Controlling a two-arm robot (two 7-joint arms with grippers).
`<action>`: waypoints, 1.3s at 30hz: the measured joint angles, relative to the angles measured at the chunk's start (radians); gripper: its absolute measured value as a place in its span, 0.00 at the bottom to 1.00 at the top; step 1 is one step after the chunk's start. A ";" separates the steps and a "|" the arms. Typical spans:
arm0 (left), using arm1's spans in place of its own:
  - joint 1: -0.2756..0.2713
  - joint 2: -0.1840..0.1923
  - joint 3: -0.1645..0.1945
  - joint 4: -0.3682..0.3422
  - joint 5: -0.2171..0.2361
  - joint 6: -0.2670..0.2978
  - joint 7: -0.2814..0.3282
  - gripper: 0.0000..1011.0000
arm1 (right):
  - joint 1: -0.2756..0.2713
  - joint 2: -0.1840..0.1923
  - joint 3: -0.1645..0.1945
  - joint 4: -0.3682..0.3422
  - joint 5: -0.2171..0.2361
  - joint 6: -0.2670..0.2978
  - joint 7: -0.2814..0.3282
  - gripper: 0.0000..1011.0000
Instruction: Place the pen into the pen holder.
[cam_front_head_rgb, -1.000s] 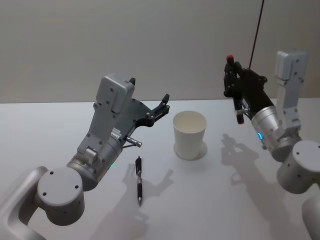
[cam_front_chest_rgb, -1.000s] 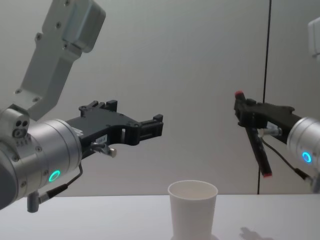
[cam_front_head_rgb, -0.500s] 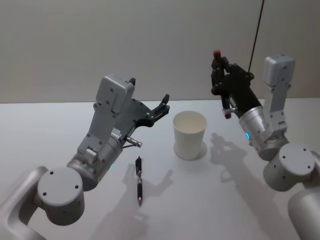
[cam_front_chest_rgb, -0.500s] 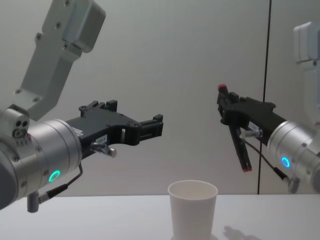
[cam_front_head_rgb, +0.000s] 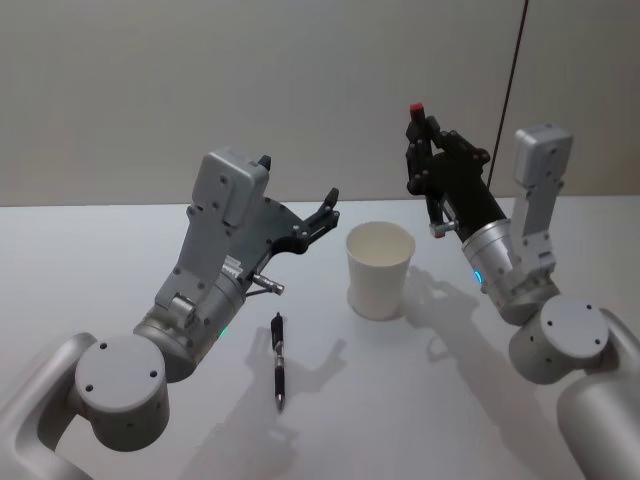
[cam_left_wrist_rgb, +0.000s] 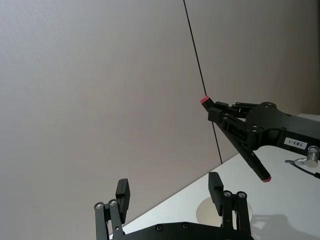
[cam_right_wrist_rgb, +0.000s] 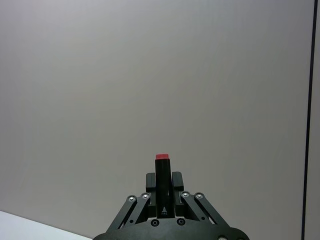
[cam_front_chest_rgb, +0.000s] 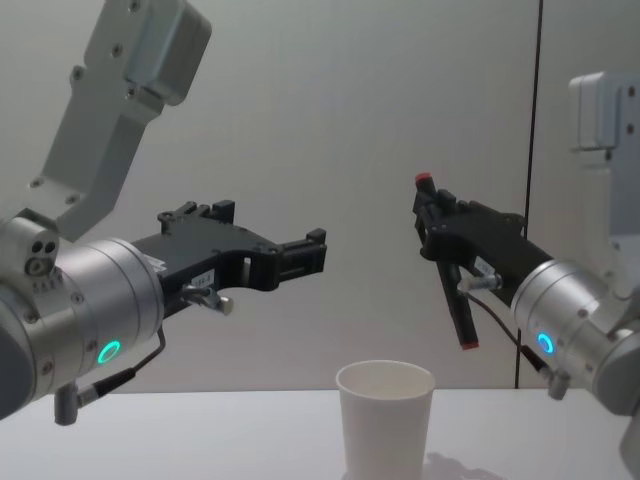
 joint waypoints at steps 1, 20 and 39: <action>0.000 0.000 0.000 0.000 0.000 0.000 0.000 0.99 | 0.003 -0.001 -0.001 0.008 0.001 -0.006 0.001 0.17; 0.000 0.000 0.000 0.000 0.000 0.000 0.000 0.99 | 0.068 -0.026 -0.008 0.174 0.022 -0.139 0.032 0.17; 0.000 0.000 0.000 0.000 0.000 0.000 0.000 0.99 | 0.124 -0.050 -0.014 0.316 0.044 -0.242 0.046 0.17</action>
